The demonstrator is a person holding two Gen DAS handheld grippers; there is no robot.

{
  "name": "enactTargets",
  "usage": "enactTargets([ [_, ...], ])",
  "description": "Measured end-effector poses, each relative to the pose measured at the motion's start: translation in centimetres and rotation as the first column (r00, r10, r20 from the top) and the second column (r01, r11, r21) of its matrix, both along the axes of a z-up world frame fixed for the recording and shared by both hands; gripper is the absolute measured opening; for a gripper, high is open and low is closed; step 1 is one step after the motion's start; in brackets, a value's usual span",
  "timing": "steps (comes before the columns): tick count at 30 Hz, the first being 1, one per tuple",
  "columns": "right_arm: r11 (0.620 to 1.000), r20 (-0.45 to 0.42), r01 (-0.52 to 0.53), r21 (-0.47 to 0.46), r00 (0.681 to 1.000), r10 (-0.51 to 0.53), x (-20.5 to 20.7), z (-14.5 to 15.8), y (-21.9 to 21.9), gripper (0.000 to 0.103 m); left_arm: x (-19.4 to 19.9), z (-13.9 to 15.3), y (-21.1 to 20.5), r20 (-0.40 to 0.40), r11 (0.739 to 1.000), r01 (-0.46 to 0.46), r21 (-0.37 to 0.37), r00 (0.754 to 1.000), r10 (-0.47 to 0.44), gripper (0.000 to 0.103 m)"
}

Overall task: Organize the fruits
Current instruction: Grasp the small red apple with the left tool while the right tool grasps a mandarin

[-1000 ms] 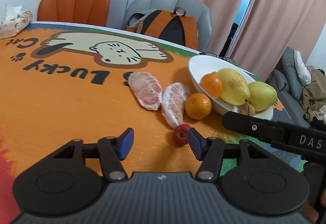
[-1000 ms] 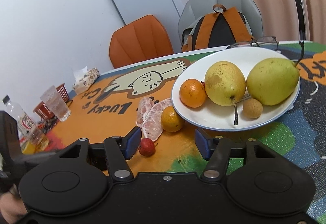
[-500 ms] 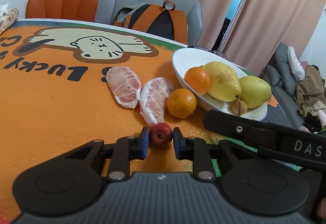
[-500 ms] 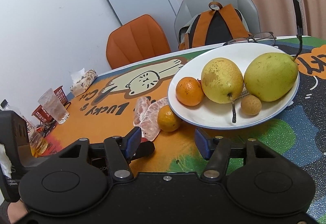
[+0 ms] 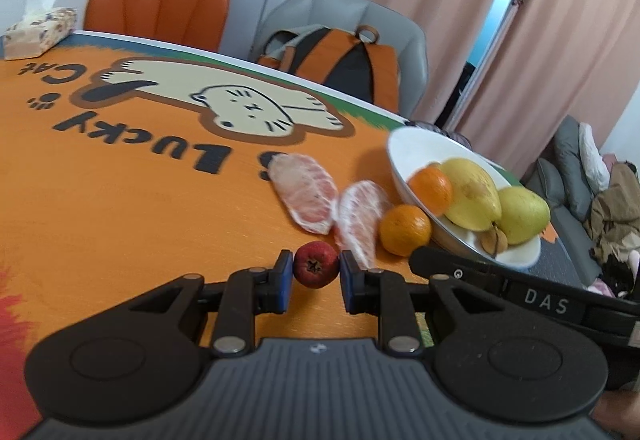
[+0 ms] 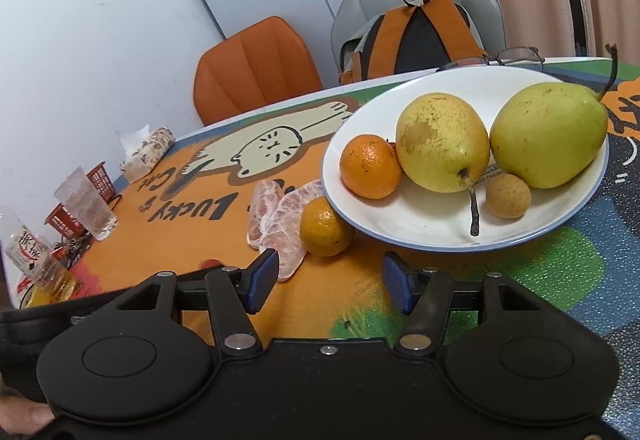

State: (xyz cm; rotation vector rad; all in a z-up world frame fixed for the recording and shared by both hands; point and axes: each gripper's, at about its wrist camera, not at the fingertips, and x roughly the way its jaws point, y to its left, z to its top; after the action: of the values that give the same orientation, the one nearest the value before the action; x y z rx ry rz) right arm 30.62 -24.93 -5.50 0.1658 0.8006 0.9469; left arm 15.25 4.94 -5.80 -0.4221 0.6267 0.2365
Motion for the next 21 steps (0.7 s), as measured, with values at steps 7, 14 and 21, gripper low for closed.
enactTargets([
  [7, 0.998, 0.036, 0.022, -0.060, 0.999, -0.020, -0.3, 0.0, 1.3, 0.058, -1.5, 0.2, 2.4, 0.021, 0.998, -0.049, -0.031, 0.999, 0.050, 0.023],
  [14, 0.997, 0.036, 0.028, -0.068, 0.999, -0.026, -0.6, 0.0, 2.9, 0.047, -2.7, 0.4, 4.5, 0.033, 0.995, -0.090, -0.053, 0.995, 0.091, 0.023],
  [21, 0.995, 0.048, 0.055, -0.082, 0.998, -0.051, -0.7, 0.2, 2.9, 0.029, -3.5, 0.5, 5.4, 0.039, 0.992, -0.110, -0.059, 0.993, 0.112, 0.023],
])
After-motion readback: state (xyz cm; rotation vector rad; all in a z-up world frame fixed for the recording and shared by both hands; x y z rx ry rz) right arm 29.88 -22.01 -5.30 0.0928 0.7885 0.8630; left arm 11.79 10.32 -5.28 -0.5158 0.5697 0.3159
